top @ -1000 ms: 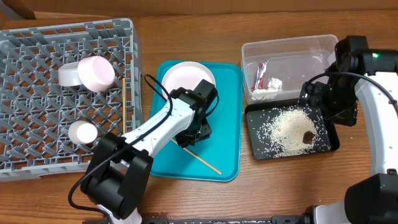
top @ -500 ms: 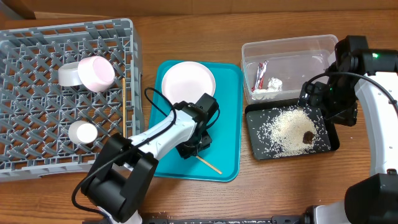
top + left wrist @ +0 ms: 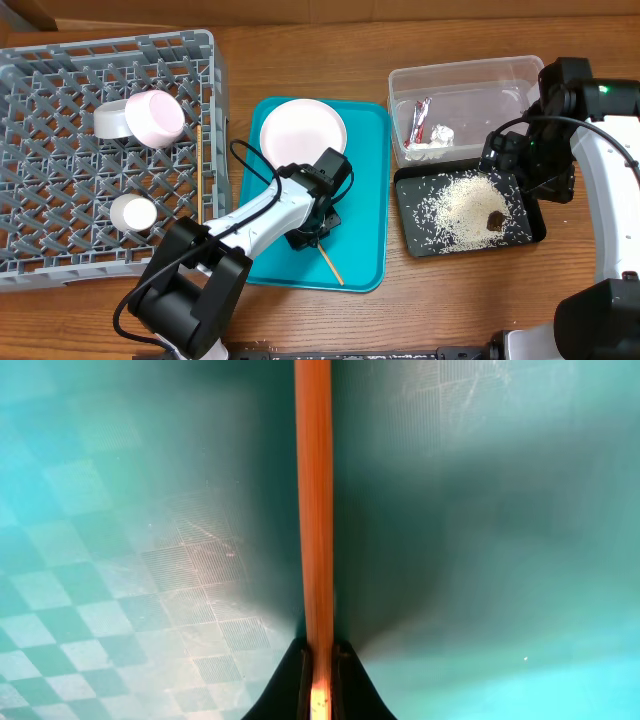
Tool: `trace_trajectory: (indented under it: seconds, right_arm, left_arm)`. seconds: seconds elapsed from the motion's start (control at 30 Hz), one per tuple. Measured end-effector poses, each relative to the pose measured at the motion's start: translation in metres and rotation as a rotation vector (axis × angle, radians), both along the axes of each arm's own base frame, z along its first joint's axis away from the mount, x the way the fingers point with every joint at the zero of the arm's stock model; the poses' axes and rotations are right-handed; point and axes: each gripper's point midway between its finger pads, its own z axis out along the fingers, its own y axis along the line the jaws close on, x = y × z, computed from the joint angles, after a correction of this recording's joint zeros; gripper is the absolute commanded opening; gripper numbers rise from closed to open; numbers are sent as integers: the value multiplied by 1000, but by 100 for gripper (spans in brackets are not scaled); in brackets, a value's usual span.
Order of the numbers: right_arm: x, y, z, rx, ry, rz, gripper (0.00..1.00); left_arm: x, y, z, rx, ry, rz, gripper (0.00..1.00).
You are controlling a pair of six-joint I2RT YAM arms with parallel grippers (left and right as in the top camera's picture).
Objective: Sort waste into correct bins and load items into the dishwasher
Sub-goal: 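Reach the left gripper back to the tray and grasp the second chopstick, then carry the second chopstick into the rack and release with the left gripper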
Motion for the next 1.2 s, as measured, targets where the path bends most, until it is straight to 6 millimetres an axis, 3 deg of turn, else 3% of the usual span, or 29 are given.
trace_trajectory:
  seconds: [0.2, 0.4, 0.53, 0.63, 0.97, 1.07, 1.2]
  right_arm:
    - [-1, 0, 0, 0, 3, 0, 100]
    - [0, 0, 0, 1, 1, 0, 100]
    - [-1, 0, 0, 0, 2, 0, 100]
    - [-1, 0, 0, 0, 2, 0, 100]
    - [0, 0, 0, 0, 2, 0, 100]
    - [0, 0, 0, 1, 2, 0, 100]
    - [-1, 0, 0, 1, 2, 0, 100]
  left_arm:
    - [3, -1, 22, 14, 6, -90, 4]
    - [22, -1, 96, 0, -131, -213, 4]
    - [41, 22, 143, 32, -266, -230, 4]
    - [62, 58, 165, 94, -349, -221, 4]
    - [116, 190, 170, 278, -405, -116, 4]
    - [124, 211, 157, 303, -372, -124, 4]
    - [135, 223, 136, 317, -332, -182, 8]
